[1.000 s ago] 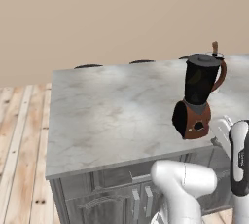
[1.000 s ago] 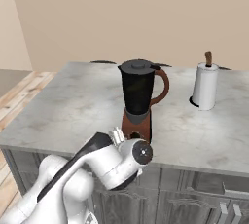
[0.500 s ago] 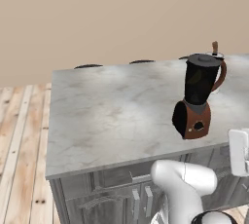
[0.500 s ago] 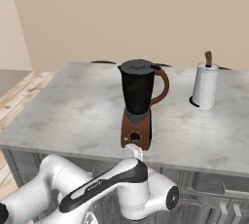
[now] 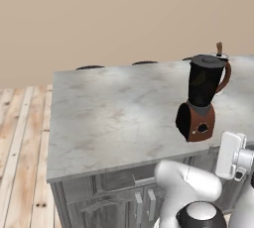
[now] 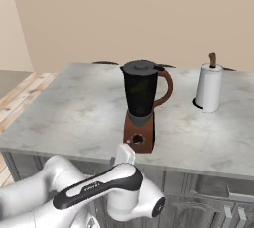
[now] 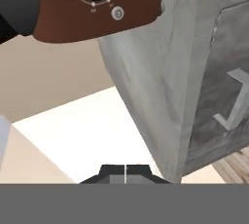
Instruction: Grab the onion and lemon wedge from the fridge, place them in the blender, close the lid, and turn on the blender to create a marinade.
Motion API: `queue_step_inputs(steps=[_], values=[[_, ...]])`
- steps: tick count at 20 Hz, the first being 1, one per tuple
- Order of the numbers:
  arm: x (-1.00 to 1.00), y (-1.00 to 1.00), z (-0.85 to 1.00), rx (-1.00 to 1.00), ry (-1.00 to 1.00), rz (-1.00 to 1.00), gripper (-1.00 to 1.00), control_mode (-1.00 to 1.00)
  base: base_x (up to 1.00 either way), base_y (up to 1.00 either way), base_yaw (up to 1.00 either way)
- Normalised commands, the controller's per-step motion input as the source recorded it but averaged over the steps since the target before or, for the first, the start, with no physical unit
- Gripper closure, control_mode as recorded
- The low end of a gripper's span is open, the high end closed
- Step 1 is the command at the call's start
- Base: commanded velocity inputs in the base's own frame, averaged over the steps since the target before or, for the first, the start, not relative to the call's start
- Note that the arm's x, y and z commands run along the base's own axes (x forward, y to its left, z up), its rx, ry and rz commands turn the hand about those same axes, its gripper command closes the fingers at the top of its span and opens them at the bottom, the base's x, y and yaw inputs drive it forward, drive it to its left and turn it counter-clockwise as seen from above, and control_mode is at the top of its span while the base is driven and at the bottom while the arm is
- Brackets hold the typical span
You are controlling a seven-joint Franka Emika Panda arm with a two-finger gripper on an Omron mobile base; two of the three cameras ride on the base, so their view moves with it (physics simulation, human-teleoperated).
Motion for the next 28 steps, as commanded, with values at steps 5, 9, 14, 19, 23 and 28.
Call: queue_step_inputs(steps=[5, 9, 14, 19, 23, 28], values=[[0.58, 0.26, 0.0, 0.0, -0.04, -0.25, 1.0, -1.0, 0.0, 0.0, 0.0], [0.68, 0.03, 0.0, 0.0, 0.0, -0.1, 1.0, -1.0, 0.0, 0.0, 0.0], [0.12, -0.11, -0.08, 0.0, 0.01, 0.0, 1.0, -1.0, 0.0, 0.0, 0.0], [0.37, -0.64, -0.17, 0.0, 0.0, 0.01, 1.0, -1.0, 0.0, 0.0, 0.0], [0.22, 0.0, -0.08, 0.0, 0.02, 0.0, 1.0, -1.0, 0.0, 0.0, 0.0], [0.13, 0.0, -0.4, -0.06, 0.0, 0.0, 1.0, -1.0, 0.0, 0.0, 0.0]])
